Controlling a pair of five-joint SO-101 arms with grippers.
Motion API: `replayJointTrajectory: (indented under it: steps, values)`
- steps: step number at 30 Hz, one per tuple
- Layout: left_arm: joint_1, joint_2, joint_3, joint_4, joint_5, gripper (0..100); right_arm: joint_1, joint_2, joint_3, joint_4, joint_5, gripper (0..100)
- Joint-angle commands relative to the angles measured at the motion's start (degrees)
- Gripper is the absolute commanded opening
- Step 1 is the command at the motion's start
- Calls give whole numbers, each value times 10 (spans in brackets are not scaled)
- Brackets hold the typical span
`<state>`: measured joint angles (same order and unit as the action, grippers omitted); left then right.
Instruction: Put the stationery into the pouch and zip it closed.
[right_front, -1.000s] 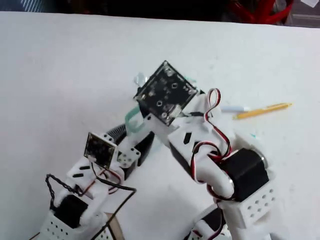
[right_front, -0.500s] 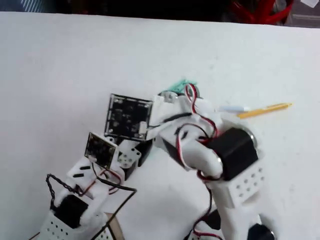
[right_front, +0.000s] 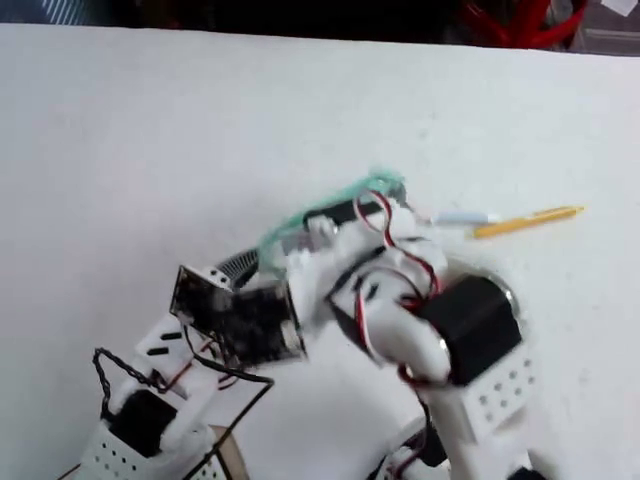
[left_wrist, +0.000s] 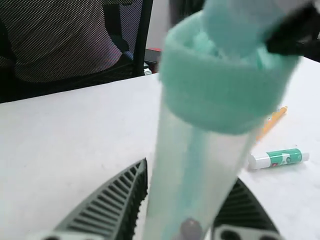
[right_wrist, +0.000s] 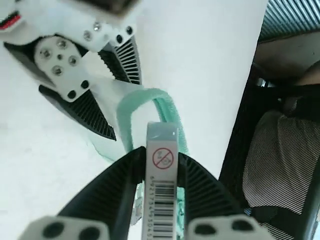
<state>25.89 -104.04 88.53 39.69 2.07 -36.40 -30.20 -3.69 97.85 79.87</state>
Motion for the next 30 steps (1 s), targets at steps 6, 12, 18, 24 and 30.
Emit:
replayJointTrajectory:
  steps: [6,12,18,24,30]
  values:
    - [-6,-7,-20,-8,5,218,10,56,83,8,76,18]
    - [-4,-7,-19,-8,4,218,12,142,21,8,52,24]
    - [-3,-7,-19,-8,4,218,11,195,-49,8,-33,309]
    - [-6,-7,-19,-9,3,218,-6,153,-96,8,-35,309]
    - [-3,-7,-19,-8,3,182,-2,81,-146,7,-81,302]
